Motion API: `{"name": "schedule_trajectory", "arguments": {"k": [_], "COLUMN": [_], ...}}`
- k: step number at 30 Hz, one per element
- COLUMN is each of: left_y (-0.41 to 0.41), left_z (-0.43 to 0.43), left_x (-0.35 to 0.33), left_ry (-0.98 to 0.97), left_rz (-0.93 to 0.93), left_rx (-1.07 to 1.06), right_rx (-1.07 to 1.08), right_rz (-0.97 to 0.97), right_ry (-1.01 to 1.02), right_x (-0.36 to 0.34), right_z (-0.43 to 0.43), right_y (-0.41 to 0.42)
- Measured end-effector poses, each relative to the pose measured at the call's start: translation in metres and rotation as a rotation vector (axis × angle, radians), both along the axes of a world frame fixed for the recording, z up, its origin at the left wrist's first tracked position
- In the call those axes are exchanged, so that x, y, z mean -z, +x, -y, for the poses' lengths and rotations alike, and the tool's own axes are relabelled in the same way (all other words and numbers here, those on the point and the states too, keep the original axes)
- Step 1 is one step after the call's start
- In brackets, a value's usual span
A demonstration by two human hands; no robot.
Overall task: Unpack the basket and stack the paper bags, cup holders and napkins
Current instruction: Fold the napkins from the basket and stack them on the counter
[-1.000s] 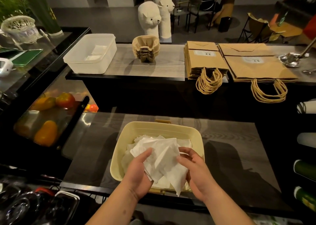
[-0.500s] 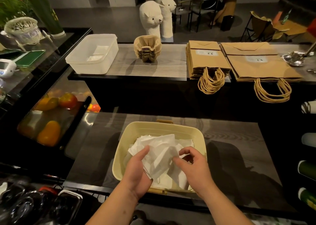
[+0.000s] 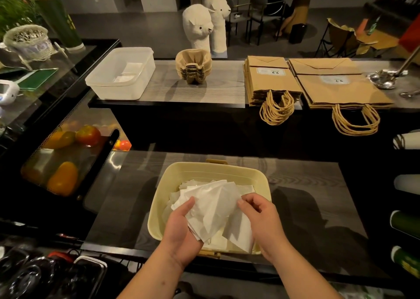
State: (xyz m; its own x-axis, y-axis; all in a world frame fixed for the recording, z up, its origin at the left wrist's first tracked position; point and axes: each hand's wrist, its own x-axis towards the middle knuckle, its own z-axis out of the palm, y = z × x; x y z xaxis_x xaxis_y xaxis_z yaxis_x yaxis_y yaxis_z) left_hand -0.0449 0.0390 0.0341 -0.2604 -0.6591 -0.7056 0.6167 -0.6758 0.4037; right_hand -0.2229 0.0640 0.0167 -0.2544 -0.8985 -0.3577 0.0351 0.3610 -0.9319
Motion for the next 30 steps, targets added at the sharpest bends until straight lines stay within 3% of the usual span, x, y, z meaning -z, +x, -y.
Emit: {"name": "schedule_trajectory", "arguments": {"k": [5,21,26,30], "left_y": [-0.001,0.009,0.012,0.011], "left_z": [-0.002,-0.004,-0.003,-0.001], "left_x": [0.002,-0.007,-0.004,0.0], "left_ry": [0.017,-0.035,-0.019,0.009], "left_rz": [-0.013,-0.009,-0.006,0.034], "left_rx": [0.009,-0.003,-0.023,-0.057], "right_rx": [0.037,-0.084,-0.073,-0.144], "right_rz": [0.036,-0.387,-0.438,-0.607], "right_ry": [-0.022,-0.047,-0.04,0.004], "right_x": [0.001,-0.005,-0.011,-0.017], "right_z": [-0.001,0.011,0.011,0.012], "right_y": [-0.006,-0.021,-0.027,-0.034]}}
